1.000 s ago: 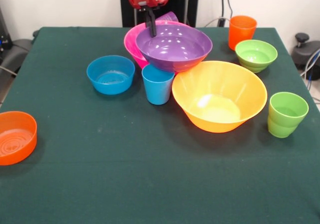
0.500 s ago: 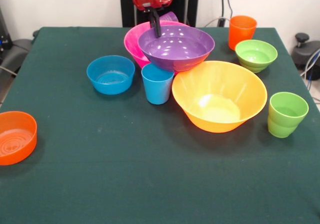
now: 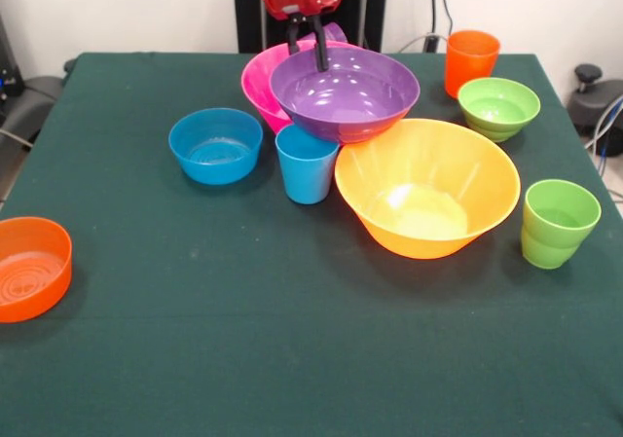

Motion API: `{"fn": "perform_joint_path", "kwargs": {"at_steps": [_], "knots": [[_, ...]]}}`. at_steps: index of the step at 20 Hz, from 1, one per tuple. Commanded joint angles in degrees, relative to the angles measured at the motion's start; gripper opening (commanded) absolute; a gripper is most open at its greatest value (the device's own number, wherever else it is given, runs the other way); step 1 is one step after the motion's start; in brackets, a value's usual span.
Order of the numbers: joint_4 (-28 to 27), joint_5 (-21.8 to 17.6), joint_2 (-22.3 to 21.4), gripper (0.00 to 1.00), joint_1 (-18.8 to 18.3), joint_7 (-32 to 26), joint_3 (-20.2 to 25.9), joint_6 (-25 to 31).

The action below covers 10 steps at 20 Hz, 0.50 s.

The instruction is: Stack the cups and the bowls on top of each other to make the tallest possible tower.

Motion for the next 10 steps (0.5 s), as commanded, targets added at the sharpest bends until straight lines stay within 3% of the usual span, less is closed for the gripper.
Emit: {"fn": "perform_joint_path", "kwargs": {"at_steps": [1,10], "knots": [[-2.13,-4.58,4.21,1.00,2.16,12.94,-1.93,1.97],[-2.11,-5.46,3.98,1.00,2.32,13.04,-3.16,1.15]]}}
